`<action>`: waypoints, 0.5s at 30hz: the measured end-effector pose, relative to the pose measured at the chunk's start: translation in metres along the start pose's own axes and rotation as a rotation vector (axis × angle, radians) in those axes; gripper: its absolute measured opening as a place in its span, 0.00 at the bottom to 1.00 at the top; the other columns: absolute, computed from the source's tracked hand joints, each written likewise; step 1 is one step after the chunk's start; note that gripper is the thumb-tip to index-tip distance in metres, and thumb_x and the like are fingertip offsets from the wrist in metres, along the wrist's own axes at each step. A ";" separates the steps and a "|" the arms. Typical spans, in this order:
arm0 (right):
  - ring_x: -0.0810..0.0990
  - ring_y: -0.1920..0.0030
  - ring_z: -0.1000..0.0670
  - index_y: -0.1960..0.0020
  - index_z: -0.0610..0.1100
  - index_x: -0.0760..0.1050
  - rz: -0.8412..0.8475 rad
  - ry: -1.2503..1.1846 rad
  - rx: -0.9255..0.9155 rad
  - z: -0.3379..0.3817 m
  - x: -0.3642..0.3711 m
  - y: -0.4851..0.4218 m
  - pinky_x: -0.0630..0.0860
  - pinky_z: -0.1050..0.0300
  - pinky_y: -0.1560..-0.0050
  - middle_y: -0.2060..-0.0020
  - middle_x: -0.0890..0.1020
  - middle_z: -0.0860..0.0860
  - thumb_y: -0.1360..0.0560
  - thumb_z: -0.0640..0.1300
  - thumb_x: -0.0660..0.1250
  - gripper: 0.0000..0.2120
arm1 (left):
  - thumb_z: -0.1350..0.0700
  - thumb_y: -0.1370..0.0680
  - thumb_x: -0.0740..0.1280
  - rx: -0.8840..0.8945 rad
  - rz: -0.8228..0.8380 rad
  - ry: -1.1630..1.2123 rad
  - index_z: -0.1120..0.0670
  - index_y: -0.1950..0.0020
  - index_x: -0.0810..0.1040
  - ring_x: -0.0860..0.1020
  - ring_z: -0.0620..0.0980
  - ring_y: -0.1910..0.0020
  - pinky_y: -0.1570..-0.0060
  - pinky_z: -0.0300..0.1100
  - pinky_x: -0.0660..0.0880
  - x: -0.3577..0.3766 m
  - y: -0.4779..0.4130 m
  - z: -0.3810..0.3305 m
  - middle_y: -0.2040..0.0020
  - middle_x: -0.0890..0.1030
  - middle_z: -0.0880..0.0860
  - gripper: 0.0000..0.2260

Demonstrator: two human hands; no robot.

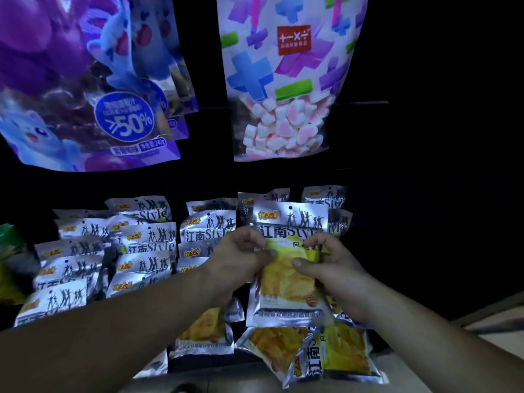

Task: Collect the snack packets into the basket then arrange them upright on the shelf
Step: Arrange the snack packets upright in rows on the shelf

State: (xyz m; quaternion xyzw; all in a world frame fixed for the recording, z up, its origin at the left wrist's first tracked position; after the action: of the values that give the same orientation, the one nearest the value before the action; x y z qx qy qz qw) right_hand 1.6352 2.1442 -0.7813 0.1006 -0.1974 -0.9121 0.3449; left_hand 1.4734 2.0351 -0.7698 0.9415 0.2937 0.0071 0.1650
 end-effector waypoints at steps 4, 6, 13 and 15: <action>0.85 0.53 0.42 0.52 0.51 0.80 0.022 0.137 -0.024 -0.002 -0.001 -0.004 0.83 0.45 0.52 0.50 0.84 0.47 0.24 0.40 0.73 0.07 | 0.68 0.23 0.72 0.000 0.036 -0.154 0.56 0.50 0.81 0.77 0.47 0.73 0.72 0.37 0.75 -0.009 -0.004 0.002 0.54 0.80 0.54 0.07; 0.81 0.63 0.44 0.50 0.47 0.78 -0.002 0.242 -0.061 -0.003 -0.001 -0.005 0.80 0.52 0.62 0.54 0.83 0.48 0.23 0.39 0.72 0.05 | 0.67 0.24 0.74 0.005 0.023 -0.187 0.54 0.50 0.82 0.81 0.48 0.64 0.66 0.40 0.80 -0.014 -0.008 0.006 0.43 0.83 0.57 0.09; 0.75 0.67 0.42 0.57 0.51 0.72 -0.236 0.339 -0.140 -0.011 -0.002 -0.037 0.77 0.45 0.70 0.55 0.78 0.49 0.21 0.35 0.68 0.13 | 0.70 0.23 0.67 -0.077 0.009 -0.340 0.49 0.39 0.80 0.80 0.51 0.55 0.61 0.40 0.83 -0.024 -0.025 0.016 0.41 0.80 0.53 0.19; 0.73 0.68 0.42 0.55 0.52 0.71 -0.300 0.396 -0.169 -0.010 -0.003 -0.047 0.75 0.45 0.70 0.58 0.77 0.49 0.20 0.36 0.67 0.12 | 0.71 0.23 0.65 -0.124 -0.031 -0.419 0.49 0.35 0.77 0.80 0.49 0.54 0.54 0.47 0.82 -0.035 -0.027 0.021 0.40 0.78 0.51 0.22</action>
State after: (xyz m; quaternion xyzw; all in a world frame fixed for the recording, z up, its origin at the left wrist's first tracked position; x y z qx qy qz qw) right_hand 1.6133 2.1757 -0.8101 0.2762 -0.0318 -0.9288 0.2451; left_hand 1.4321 2.0302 -0.7950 0.9059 0.2662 -0.1730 0.2802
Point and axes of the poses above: each hand's wrist, its own y-axis away from the middle knuckle, its own x-axis out of the palm, z = x × y, the point moved 6 cm from there along -y, towards the middle knuckle
